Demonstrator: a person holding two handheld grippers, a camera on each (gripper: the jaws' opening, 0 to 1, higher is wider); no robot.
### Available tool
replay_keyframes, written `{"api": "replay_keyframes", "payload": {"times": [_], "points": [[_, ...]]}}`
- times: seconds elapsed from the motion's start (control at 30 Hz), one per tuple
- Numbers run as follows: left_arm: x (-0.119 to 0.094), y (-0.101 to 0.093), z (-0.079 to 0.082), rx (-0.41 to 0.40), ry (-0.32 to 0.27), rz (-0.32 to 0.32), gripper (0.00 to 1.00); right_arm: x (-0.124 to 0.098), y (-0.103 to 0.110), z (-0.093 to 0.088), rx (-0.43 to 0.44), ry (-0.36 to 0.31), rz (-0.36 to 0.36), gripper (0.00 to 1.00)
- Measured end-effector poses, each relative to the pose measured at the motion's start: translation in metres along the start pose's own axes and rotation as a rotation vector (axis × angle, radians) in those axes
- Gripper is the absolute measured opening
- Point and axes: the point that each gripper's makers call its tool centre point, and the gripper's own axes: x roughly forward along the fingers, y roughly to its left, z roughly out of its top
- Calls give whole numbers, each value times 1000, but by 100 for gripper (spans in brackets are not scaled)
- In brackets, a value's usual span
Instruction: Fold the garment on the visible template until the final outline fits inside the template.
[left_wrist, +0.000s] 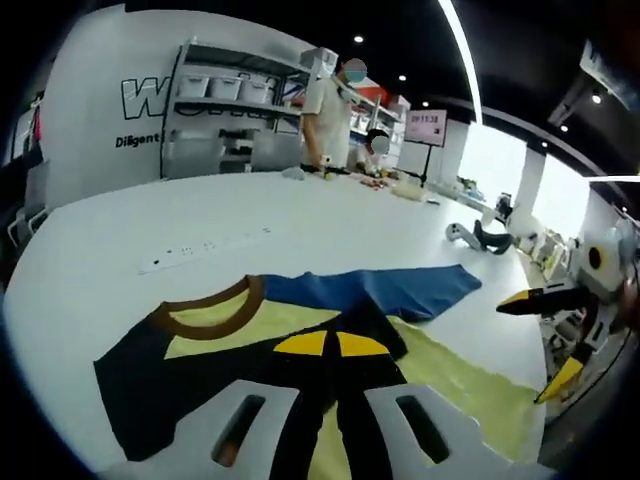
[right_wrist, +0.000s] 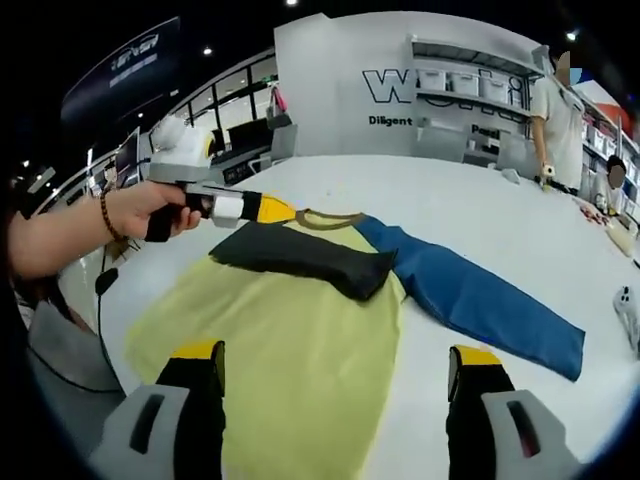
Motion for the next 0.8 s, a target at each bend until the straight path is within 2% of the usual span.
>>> {"api": "replay_keyframes", "payload": {"times": [0.2, 0.53, 0.8], "points": [[-4, 2, -9, 52, 36, 0, 4, 17, -2, 9, -2, -10, 23, 82], [-7, 8, -27, 85, 90, -10, 10, 46, -10, 24, 18, -40, 48, 65], [-8, 10, -38, 105, 128, -8, 15, 69, -11, 22, 47, -19, 80, 49]]}}
